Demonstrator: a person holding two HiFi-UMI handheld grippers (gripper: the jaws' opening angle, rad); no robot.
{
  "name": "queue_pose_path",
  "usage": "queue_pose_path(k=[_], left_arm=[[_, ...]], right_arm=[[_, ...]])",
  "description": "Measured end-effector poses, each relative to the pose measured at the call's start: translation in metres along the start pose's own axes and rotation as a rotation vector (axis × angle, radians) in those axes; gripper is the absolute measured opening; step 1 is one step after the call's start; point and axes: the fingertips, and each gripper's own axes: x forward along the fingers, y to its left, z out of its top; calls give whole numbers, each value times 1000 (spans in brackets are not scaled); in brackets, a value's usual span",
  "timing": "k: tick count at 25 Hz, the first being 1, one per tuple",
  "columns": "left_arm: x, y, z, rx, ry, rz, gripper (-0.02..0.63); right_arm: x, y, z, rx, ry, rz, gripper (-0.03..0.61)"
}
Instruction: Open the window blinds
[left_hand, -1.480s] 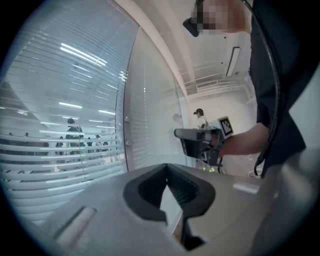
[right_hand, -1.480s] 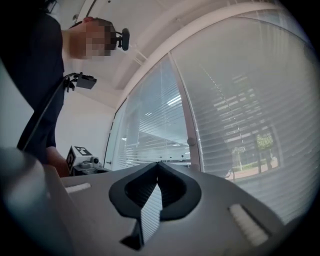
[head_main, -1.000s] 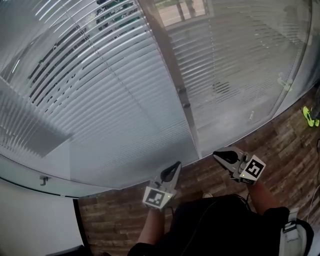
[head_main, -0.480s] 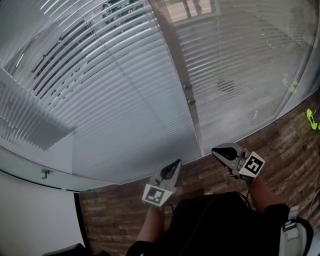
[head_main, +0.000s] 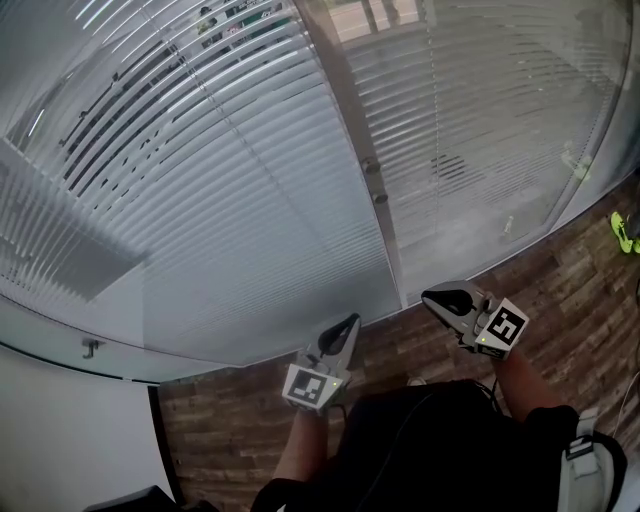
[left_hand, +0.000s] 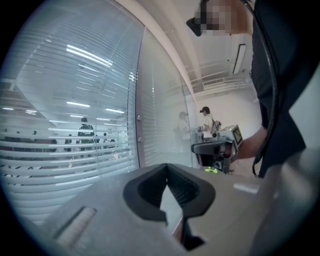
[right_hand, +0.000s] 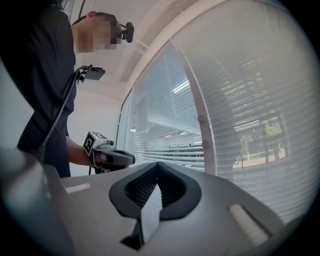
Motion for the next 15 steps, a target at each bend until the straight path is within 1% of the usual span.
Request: queue_pose_path(k=[11, 15], left_arm=[[-5, 1, -2, -5, -8, -7, 5], [-6, -2, 0, -10, -11, -15, 5]], right_arm=[[2, 6, -2, -17, 5, -9, 6], [4, 11, -2, -30, 24, -5, 6]])
